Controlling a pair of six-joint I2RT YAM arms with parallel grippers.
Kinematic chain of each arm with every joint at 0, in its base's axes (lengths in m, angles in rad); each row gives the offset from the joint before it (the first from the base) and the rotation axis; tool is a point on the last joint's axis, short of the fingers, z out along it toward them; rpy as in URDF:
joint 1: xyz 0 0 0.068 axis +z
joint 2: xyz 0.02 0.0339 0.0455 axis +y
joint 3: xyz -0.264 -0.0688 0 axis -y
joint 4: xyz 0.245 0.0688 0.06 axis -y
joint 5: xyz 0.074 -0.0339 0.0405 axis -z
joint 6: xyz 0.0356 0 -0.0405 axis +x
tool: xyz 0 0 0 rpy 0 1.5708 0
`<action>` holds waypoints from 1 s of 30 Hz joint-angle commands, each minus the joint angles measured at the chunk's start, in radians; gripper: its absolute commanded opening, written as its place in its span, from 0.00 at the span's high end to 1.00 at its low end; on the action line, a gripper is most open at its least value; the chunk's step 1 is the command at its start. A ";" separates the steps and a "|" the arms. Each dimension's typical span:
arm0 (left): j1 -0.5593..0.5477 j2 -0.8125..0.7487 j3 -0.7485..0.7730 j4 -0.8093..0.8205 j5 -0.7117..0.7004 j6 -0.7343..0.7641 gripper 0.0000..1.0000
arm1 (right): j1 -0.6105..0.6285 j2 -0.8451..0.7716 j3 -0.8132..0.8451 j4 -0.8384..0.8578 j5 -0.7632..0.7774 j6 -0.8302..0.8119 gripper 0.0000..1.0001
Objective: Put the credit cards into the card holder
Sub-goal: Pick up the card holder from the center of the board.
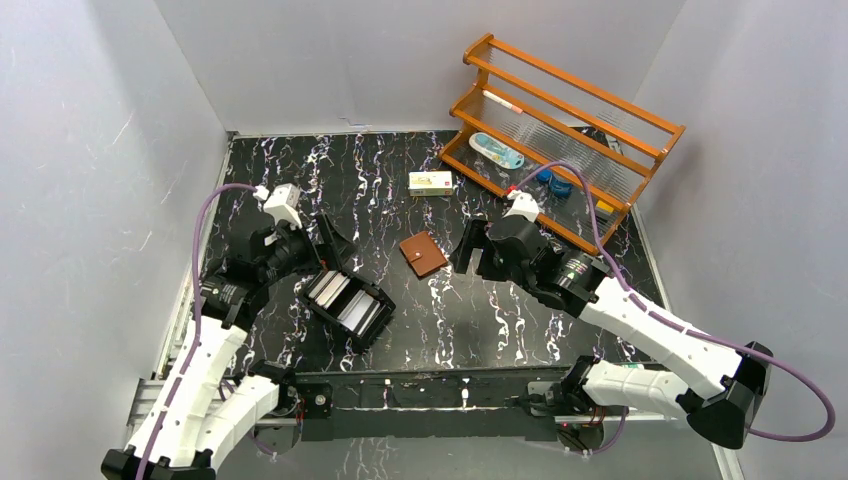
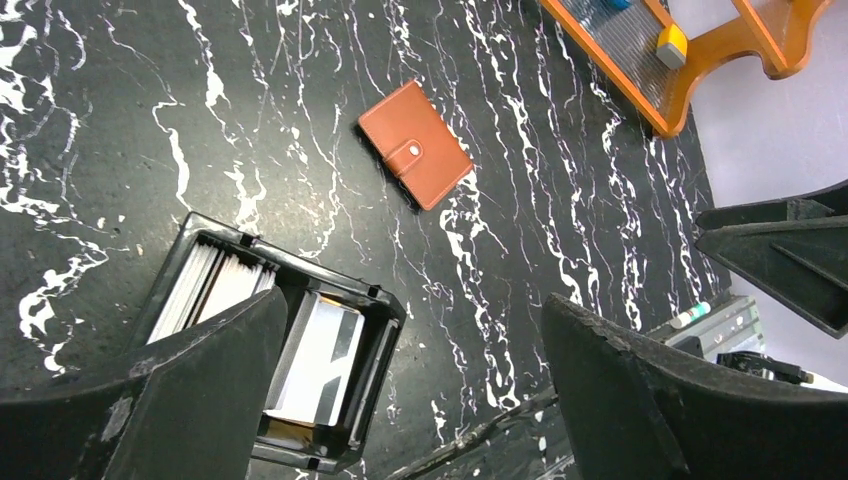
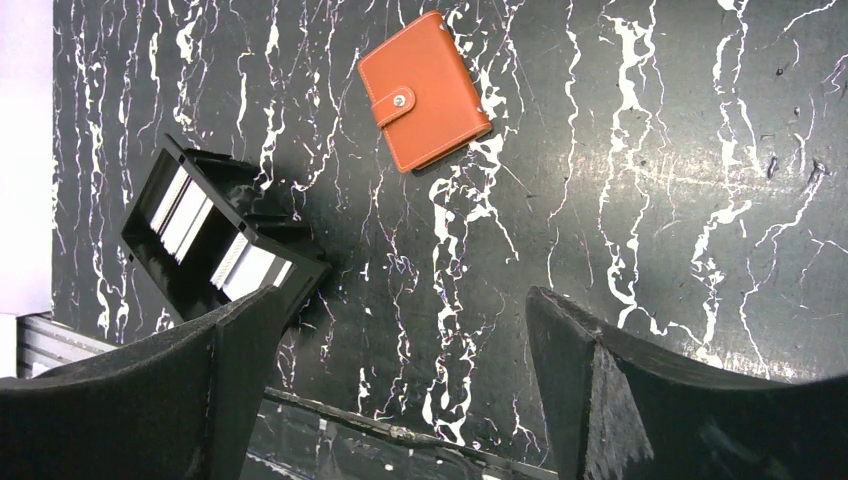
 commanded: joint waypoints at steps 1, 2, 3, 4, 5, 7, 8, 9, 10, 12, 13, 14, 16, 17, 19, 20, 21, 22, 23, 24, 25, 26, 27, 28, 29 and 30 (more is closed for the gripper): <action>0.009 -0.057 0.023 0.006 -0.045 0.032 0.01 | -0.005 0.008 0.036 0.046 0.013 0.011 0.02; 0.008 -0.065 0.014 0.012 -0.055 0.034 0.01 | -0.005 0.013 0.034 0.054 0.013 0.008 0.02; 0.009 -0.068 0.008 0.013 -0.063 0.036 0.01 | -0.005 0.021 0.034 0.061 0.015 0.001 0.02; 0.008 -0.068 0.004 0.013 -0.067 0.039 0.01 | -0.005 0.031 0.037 0.068 0.016 -0.010 0.02; 0.009 -0.066 -0.001 0.009 -0.067 0.042 0.01 | -0.005 0.044 0.040 0.073 0.020 -0.020 0.02; 0.008 -0.062 -0.017 0.008 -0.065 0.039 0.01 | -0.005 0.079 0.057 0.083 0.027 -0.050 0.02; 0.008 -0.060 -0.030 0.012 -0.064 0.033 0.01 | -0.005 0.110 0.069 0.086 0.028 -0.068 0.02; 0.009 -0.057 -0.045 0.017 -0.062 0.031 0.01 | -0.005 0.138 0.082 0.089 0.032 -0.084 0.02; 0.009 -0.052 -0.058 0.022 -0.061 0.029 0.01 | -0.005 0.168 0.094 0.097 0.036 -0.100 0.01; 0.009 -0.040 -0.082 0.029 -0.069 0.028 0.01 | -0.005 0.232 0.117 0.115 0.060 -0.117 0.02; 0.008 -0.033 -0.093 0.031 -0.075 0.030 0.01 | -0.005 0.267 0.129 0.119 0.076 -0.117 0.04; 0.009 -0.026 -0.101 0.033 -0.076 0.036 0.01 | -0.006 0.304 0.144 0.123 0.092 -0.116 0.06; 0.009 -0.014 -0.114 0.038 -0.084 0.043 0.01 | -0.011 0.385 0.182 0.108 0.121 -0.081 0.16; 0.009 -0.011 -0.123 0.040 -0.086 0.047 0.01 | -0.016 0.428 0.207 0.083 0.141 -0.040 0.24; 0.009 -0.017 -0.139 0.051 -0.090 0.062 0.01 | -0.023 0.515 0.280 0.001 0.191 0.107 0.38; 0.009 -0.025 -0.150 0.060 -0.092 0.067 0.01 | -0.022 0.553 0.311 -0.036 0.200 0.181 0.40; 0.009 -0.038 -0.167 0.074 -0.089 0.069 0.01 | -0.021 0.589 0.336 -0.054 0.197 0.229 0.42; 0.009 -0.052 -0.186 0.088 -0.085 0.068 0.01 | -0.021 0.626 0.359 -0.065 0.193 0.267 0.42; 0.008 -0.068 -0.203 0.105 -0.081 0.065 0.01 | -0.022 0.663 0.386 -0.079 0.189 0.306 0.43; 0.008 -0.080 -0.220 0.120 -0.076 0.063 0.01 | -0.022 0.693 0.417 -0.099 0.189 0.339 0.44; 0.009 -0.091 -0.230 0.131 -0.075 0.063 0.01 | -0.022 0.747 0.450 -0.123 0.190 0.371 0.46; 0.008 -0.097 -0.237 0.141 -0.078 0.067 0.01 | -0.022 0.799 0.483 -0.144 0.191 0.401 0.47; 0.009 -0.098 -0.237 0.146 -0.082 0.067 0.01 | -0.022 0.833 0.514 -0.160 0.188 0.427 0.47; 0.008 -0.094 -0.232 0.143 -0.083 0.065 0.01 | -0.021 0.866 0.542 -0.167 0.181 0.444 0.47; 0.009 -0.091 -0.221 0.136 -0.077 0.069 0.02 | -0.021 0.894 0.568 -0.172 0.174 0.455 0.47; 0.009 -0.090 -0.217 0.131 -0.070 0.073 0.02 | -0.021 0.918 0.593 -0.185 0.171 0.478 0.47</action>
